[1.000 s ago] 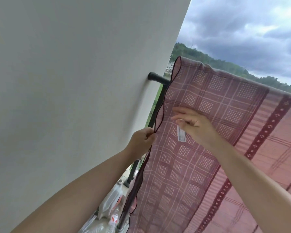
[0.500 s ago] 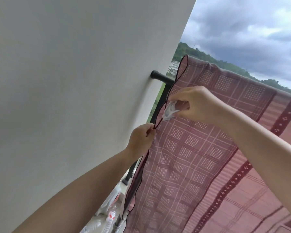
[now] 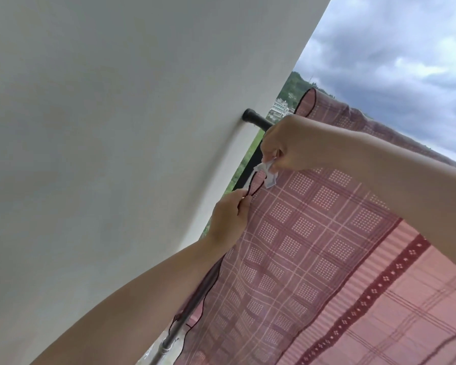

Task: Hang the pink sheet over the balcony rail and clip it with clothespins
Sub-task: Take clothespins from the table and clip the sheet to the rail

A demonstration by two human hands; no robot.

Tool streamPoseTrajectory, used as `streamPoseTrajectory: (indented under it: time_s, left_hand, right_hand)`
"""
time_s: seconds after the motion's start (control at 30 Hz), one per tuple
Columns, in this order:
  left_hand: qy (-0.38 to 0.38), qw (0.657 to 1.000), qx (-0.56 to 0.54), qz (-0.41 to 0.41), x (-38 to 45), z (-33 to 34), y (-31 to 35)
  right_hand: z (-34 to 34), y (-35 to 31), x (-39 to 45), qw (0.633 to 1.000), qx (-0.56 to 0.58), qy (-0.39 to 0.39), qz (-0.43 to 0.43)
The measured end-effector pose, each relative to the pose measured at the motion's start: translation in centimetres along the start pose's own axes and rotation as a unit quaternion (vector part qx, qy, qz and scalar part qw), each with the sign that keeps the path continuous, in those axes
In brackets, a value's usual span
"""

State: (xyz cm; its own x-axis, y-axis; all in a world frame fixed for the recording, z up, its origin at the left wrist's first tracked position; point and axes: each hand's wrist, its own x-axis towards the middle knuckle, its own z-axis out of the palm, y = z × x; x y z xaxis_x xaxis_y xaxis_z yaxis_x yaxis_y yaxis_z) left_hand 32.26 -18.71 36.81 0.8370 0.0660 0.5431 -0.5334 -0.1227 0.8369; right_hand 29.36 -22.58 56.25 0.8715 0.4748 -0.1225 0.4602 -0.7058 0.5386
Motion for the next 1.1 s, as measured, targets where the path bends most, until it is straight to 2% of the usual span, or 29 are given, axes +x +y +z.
streamPoseTrajectory:
  time_s: [0.13,0.23,0.33,0.47,0.7,0.87,1.1]
  left_hand:
    - [0.009,0.998,0.012,0.063,-0.1,0.0,-0.2]
    - [-0.005,0.99,0.075,0.12,0.2,0.0,-0.1]
    - [0.018,0.982,0.123,0.144,0.6,0.1,-0.7]
    - [0.034,0.993,0.07,0.092,0.5,0.0,-0.6]
    - [0.046,0.997,0.049,0.031,0.2,-0.3,-0.1]
    - [0.043,0.999,0.033,0.007,0.5,-0.3,-0.3]
    - [-0.029,0.999,-0.021,0.003,0.2,-0.6,-0.7]
  right_hand:
    - [-0.2,0.2,1.1,1.0,0.019,-0.018,0.012]
    - [0.0,0.1,1.5,0.999,0.012,-0.04,0.009]
    - [0.1,0.1,1.7,0.999,0.014,-0.046,-0.001]
    - [0.1,0.0,1.8,0.998,0.028,-0.046,-0.013]
    - [-0.2,-0.6,2.4,0.997,0.012,-0.072,-0.03]
    - [0.5,-1.1,2.3,0.995,-0.056,-0.067,-0.048]
    - [2.7,0.4,0.1,0.998,0.0,-0.061,0.002]
